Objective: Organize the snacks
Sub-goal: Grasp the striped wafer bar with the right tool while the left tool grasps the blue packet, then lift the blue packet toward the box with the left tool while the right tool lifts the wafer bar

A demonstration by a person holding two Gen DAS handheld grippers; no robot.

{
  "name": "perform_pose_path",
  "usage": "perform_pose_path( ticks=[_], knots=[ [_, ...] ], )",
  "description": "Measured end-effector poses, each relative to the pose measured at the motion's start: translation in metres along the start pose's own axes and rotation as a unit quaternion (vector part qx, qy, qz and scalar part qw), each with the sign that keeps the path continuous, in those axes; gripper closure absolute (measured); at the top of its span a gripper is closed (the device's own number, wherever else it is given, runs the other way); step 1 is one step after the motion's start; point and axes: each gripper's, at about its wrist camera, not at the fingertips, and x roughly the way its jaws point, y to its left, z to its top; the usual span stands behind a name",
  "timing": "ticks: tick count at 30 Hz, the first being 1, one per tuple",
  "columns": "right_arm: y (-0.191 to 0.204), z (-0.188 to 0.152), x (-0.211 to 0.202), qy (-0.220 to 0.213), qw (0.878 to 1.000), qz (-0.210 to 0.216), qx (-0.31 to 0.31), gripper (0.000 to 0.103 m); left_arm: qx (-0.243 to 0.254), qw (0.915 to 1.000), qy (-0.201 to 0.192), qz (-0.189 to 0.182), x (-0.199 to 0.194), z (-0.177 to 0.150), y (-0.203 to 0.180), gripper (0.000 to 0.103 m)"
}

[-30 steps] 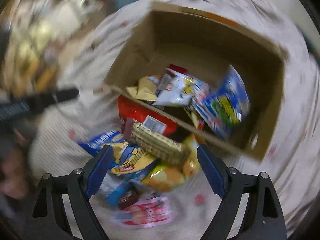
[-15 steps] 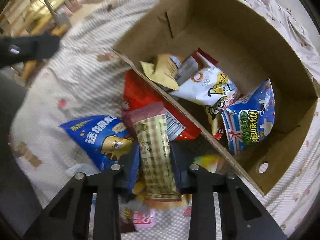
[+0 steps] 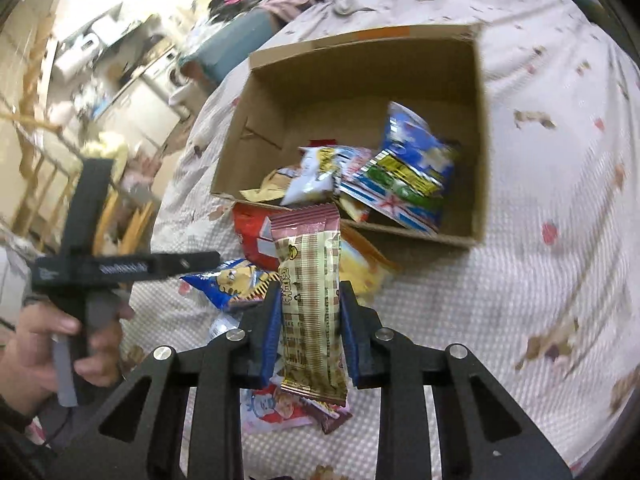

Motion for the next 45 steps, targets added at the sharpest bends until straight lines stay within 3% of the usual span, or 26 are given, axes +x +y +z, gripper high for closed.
perform_pose_path(
  ticks=[3,4,5,7,12,13,17,22,29,33,37,45],
  knots=[
    [-0.006,-0.003,-0.003,-0.008,1.000,0.002,0.022,0.075,0.007,0.9999,0.007,-0.003,0.011,-0.001,-0.007,0.010],
    [-0.010,0.000,-0.007,-0.011,1.000,0.003,0.024,0.075,0.011,0.9999,0.005,-0.005,0.012,-0.001,-0.009,0.015],
    [-0.009,0.002,-0.007,-0.014,1.000,0.004,0.024,0.075,0.017,0.9998,-0.001,-0.011,0.011,-0.001,-0.011,0.028],
    [-0.009,0.004,-0.004,-0.016,1.000,0.008,0.025,0.075,0.028,0.9995,0.001,-0.011,0.012,-0.002,-0.013,0.039],
    [-0.004,0.003,0.003,-0.008,1.000,0.010,0.015,0.075,0.016,0.9988,0.022,-0.041,0.018,-0.006,-0.008,0.059],
    [-0.003,0.004,0.005,-0.006,1.000,0.009,0.012,0.075,0.022,0.9987,0.020,-0.042,0.016,-0.007,-0.009,0.068],
    [0.001,0.006,0.011,-0.003,1.000,0.008,0.003,0.075,0.044,0.9983,-0.003,-0.039,0.000,-0.012,-0.009,0.082],
    [0.000,0.005,0.008,-0.007,1.000,0.013,0.006,0.075,0.044,0.9972,-0.023,-0.056,-0.028,-0.023,-0.004,0.084],
    [0.000,0.005,-0.004,-0.028,0.999,0.033,0.010,0.075,0.071,0.9933,-0.087,-0.028,-0.080,-0.038,-0.002,0.084],
    [0.002,0.005,-0.014,-0.043,0.998,0.040,0.010,0.075,0.089,0.9866,-0.136,-0.001,-0.104,-0.024,-0.006,0.084],
    [-0.003,0.008,-0.025,-0.062,0.997,0.039,0.018,0.075,0.098,0.9819,-0.162,0.009,-0.113,-0.004,-0.015,0.084],
    [-0.013,0.027,-0.034,-0.097,0.995,-0.005,0.013,0.075,0.130,0.9708,-0.200,0.029,-0.114,0.027,-0.039,0.084]
  ],
)
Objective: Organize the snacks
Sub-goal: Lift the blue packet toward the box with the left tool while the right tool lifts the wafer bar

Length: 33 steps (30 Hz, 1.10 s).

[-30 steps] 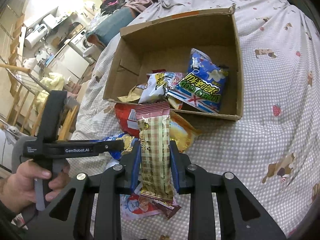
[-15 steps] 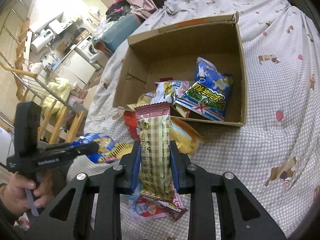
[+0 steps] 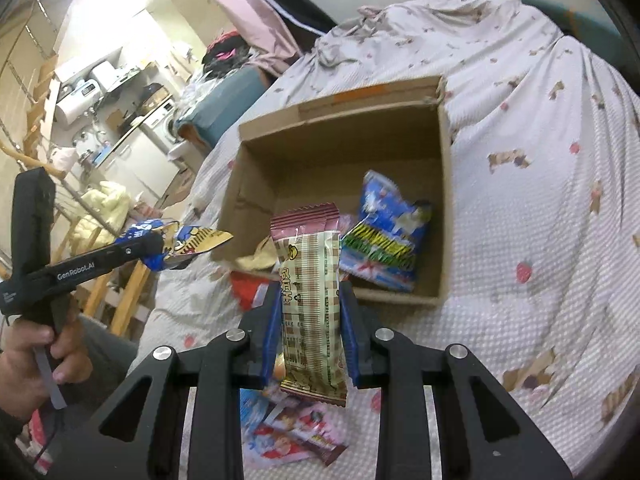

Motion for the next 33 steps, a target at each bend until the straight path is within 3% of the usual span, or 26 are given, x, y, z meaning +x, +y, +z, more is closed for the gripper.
perform_pose_path(
  ticks=[11,20,33],
  knots=[
    [-0.020,0.030,0.019,-0.016,1.000,-0.027,0.004,0.075,0.040,0.9991,-0.015,0.006,0.041,0.040,-0.022,0.084],
    [-0.035,0.067,0.056,-0.016,0.999,-0.049,-0.007,0.075,0.069,0.9969,-0.034,0.018,0.086,0.070,-0.032,0.084],
    [-0.050,0.082,0.101,0.008,0.996,-0.082,-0.020,0.074,0.062,0.9978,-0.016,0.018,0.135,0.070,-0.024,0.083]
  ],
)
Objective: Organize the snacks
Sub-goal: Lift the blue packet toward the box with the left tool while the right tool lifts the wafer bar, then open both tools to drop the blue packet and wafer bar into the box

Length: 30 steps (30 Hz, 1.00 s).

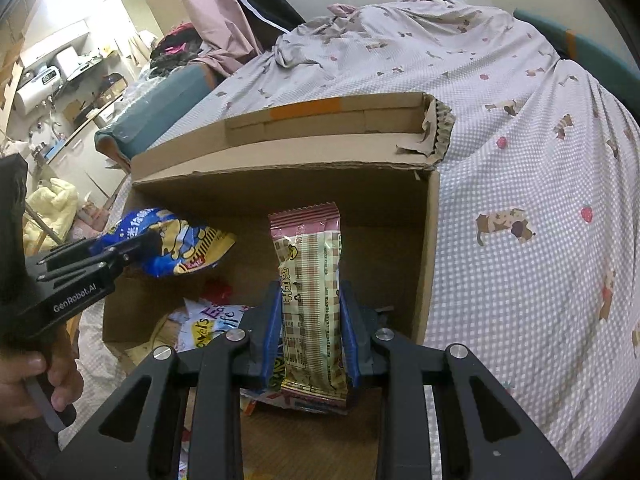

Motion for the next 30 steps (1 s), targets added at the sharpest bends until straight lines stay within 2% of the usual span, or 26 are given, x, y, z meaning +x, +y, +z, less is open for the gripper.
perform_pose_path(
  ticks=[3,16,18,20,21,23,24,30],
  knots=[
    [-0.002,-0.002,0.001,0.003,1.000,-0.006,0.000,0.074,-0.006,1.0000,0.005,0.000,0.003,0.001,0.002,0.082],
    [-0.003,-0.001,-0.002,-0.009,1.000,0.014,0.008,0.072,-0.014,0.9999,-0.002,0.001,-0.003,0.004,0.004,0.081],
    [-0.002,-0.001,-0.005,-0.014,1.000,0.018,0.008,0.071,-0.016,0.9999,0.000,0.004,-0.005,0.004,0.004,0.073],
    [-0.003,0.000,-0.007,-0.019,0.999,0.024,0.010,0.071,-0.016,0.9999,-0.005,0.002,-0.009,0.004,0.003,0.049],
    [-0.003,0.000,-0.008,-0.020,0.999,0.025,0.012,0.070,-0.016,0.9998,-0.009,0.002,-0.012,0.004,0.003,0.043],
    [-0.004,0.001,-0.010,-0.021,0.999,0.032,0.017,0.055,-0.014,0.9997,-0.018,0.003,-0.018,0.003,0.001,0.028],
    [-0.004,0.001,-0.010,-0.021,0.999,0.032,0.019,0.036,-0.012,0.9997,-0.022,0.005,-0.021,0.003,0.000,0.027],
    [0.002,-0.001,-0.018,-0.027,0.999,0.034,0.010,0.035,-0.011,0.9996,-0.026,0.001,-0.030,0.000,0.003,0.027]
  ],
)
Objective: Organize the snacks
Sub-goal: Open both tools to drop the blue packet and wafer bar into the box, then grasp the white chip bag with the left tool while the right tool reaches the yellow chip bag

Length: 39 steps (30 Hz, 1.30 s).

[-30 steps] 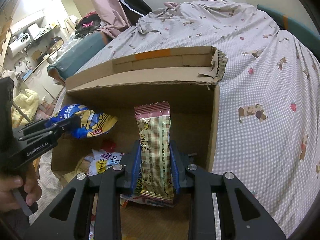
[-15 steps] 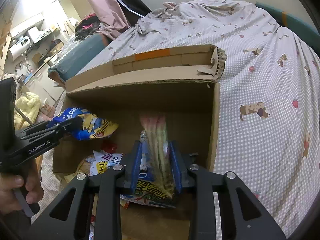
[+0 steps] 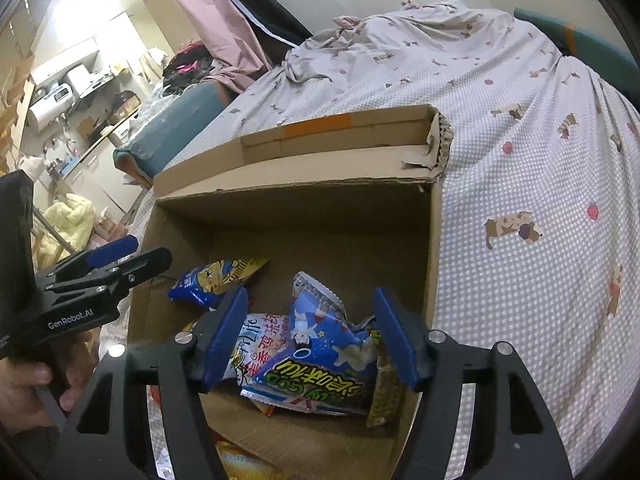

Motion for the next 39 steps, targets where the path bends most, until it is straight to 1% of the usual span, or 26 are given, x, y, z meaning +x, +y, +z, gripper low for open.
perform_pose_path(
  ticks=[3,8,12,14,16,18,19,23,31,35,39],
  knots=[
    [0.003,-0.002,-0.003,0.000,1.000,0.002,-0.001,0.035,-0.008,1.0000,0.001,0.003,-0.004,-0.002,0.003,0.027],
    [0.008,-0.008,-0.014,-0.005,1.000,0.003,-0.001,0.034,-0.018,0.9998,-0.005,-0.005,-0.018,-0.007,0.009,0.027],
    [0.013,-0.014,-0.027,-0.008,1.000,0.005,-0.005,0.028,-0.027,0.9996,-0.009,-0.009,-0.033,-0.009,0.011,0.027],
    [0.014,-0.017,-0.033,-0.010,1.000,0.007,-0.004,0.024,-0.033,0.9993,-0.011,-0.017,-0.040,-0.010,0.012,0.027],
    [0.015,-0.020,-0.038,-0.014,1.000,0.006,-0.002,0.021,-0.035,0.9991,-0.018,-0.012,-0.049,-0.014,0.013,0.027],
    [0.015,-0.025,-0.043,-0.012,1.000,0.004,0.003,0.019,-0.037,0.9991,-0.021,-0.006,-0.057,-0.021,0.015,0.027],
    [0.015,-0.029,-0.045,-0.010,1.000,0.003,0.008,0.019,-0.040,0.9990,-0.020,-0.005,-0.061,-0.026,0.016,0.026],
    [0.013,-0.044,-0.057,-0.005,0.999,0.007,0.031,0.018,-0.049,0.9988,-0.011,-0.003,-0.070,-0.039,0.024,0.018],
    [0.015,-0.065,-0.077,0.000,0.999,0.005,0.048,0.018,-0.075,0.9971,0.000,0.014,-0.090,-0.063,0.041,0.017],
    [0.016,-0.075,-0.085,0.003,0.998,0.003,0.056,0.018,-0.075,0.9968,0.016,0.021,-0.095,-0.074,0.042,0.017],
    [0.017,-0.085,-0.090,0.008,0.997,0.007,0.072,0.018,-0.079,0.9964,0.023,0.019,-0.102,-0.086,0.041,0.017]
  ],
)
